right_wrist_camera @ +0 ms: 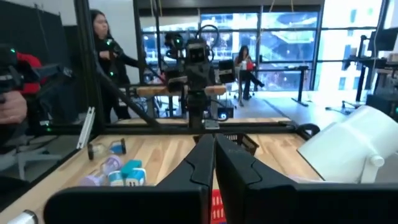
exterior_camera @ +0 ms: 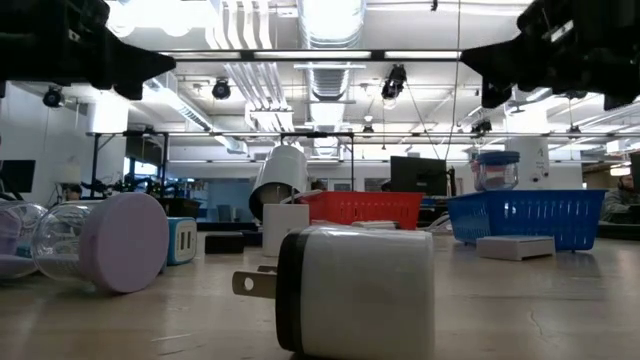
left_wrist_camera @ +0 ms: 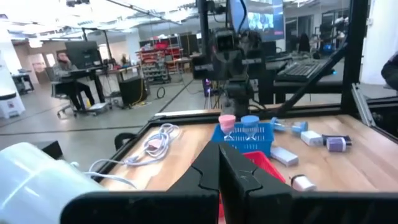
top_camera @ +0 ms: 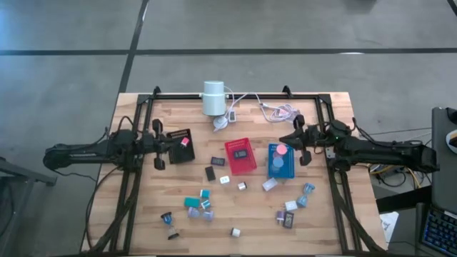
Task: Pick & Place Office items
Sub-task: Put the top blue digital clock into the red bin
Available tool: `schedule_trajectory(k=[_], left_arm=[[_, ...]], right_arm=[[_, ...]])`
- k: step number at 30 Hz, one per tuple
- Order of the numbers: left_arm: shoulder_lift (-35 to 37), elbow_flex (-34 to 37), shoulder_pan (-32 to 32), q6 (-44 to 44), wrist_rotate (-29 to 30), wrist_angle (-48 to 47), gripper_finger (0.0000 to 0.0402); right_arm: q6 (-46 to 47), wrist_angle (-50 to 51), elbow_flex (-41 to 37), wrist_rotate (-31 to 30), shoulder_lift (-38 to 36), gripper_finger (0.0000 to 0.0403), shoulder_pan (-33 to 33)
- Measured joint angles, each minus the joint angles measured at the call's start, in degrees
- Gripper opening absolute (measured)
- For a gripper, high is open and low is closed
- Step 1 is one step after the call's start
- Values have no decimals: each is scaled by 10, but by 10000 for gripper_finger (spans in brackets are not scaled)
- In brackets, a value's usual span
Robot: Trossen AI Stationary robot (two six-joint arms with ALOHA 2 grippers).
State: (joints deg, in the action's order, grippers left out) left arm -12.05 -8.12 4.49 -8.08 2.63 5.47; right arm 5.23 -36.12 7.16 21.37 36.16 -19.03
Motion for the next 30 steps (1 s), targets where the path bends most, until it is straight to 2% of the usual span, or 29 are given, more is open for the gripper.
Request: schedule_trajectory(k=[7,12,18,23,30], left_arm=[[42,0,1,-11,6,-34,1],[50,1,1,-14,6,-50,1],[48,1,1,-37,8,-55,0],[48,1,1,-34,9,-55,0],[48,-10,1,26,73,-64,0]], right_arm=[[4,-55,-55,1,-40,13,-1],[2,-45,-65,1,-62,13,-2],[-21,1,-66,-2,-57,13,-2],[-17,-1,-66,-3,-54,13,-2],[-8,-4,-66,-7,-54,13,-2]])
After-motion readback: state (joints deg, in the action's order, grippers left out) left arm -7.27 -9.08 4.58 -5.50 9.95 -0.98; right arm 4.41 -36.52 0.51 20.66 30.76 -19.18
